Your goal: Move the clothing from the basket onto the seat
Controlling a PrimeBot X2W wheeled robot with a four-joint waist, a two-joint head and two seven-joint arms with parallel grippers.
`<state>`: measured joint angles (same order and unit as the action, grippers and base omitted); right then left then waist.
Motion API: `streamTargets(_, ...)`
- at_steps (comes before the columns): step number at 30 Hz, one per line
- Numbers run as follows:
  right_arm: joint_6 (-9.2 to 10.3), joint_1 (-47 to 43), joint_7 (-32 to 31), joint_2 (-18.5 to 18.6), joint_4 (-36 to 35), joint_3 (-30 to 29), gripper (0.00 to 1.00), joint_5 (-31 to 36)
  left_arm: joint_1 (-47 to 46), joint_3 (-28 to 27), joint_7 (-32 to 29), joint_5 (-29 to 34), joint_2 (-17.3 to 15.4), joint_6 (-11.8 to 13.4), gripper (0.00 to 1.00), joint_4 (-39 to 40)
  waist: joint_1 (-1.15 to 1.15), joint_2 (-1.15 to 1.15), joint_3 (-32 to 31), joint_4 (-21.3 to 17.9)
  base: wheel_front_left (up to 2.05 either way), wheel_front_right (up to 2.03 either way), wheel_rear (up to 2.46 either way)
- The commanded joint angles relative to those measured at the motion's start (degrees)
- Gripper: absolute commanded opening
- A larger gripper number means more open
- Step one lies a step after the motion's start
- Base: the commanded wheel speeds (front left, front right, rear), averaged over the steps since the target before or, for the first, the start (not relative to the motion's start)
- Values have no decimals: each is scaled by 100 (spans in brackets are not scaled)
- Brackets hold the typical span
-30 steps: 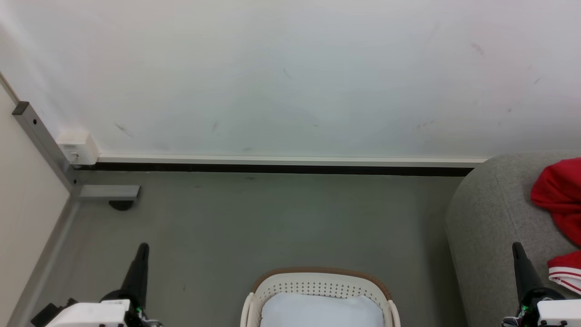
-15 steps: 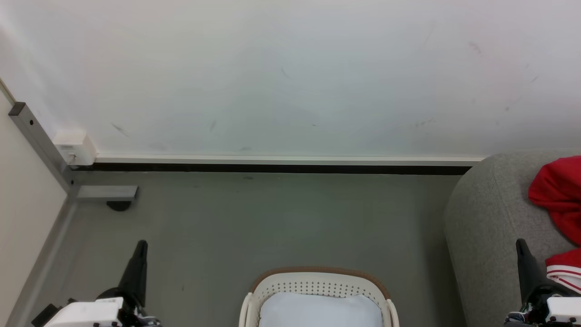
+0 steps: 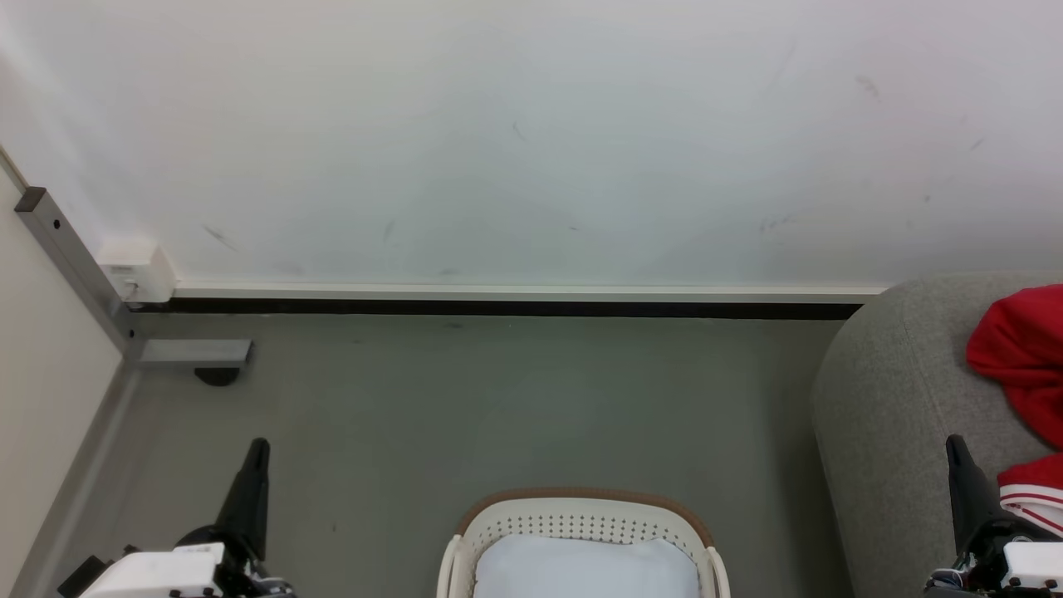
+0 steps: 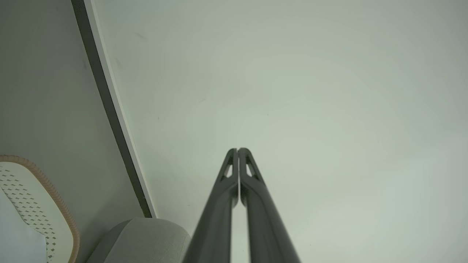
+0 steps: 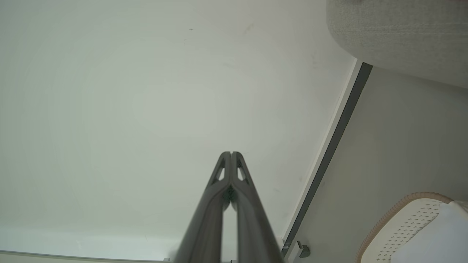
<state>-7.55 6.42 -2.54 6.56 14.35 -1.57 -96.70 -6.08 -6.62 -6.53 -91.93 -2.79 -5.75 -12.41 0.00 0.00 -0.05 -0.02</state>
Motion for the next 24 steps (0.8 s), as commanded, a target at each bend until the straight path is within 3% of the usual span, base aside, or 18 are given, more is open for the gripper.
streamTargets(1, 12, 42, -8, 27, -28, 7, 0, -16, -53, -18, -23, -77, -10, 18, 0, 22, 0, 0, 0, 1, 0, 0, 0)
streamTargets(24, 12, 39, 25, 48, -33, 33, 0, -46, -53, -18, -23, -76, -10, 18, 0, 22, 0, 0, 0, 1, 0, 0, 0)
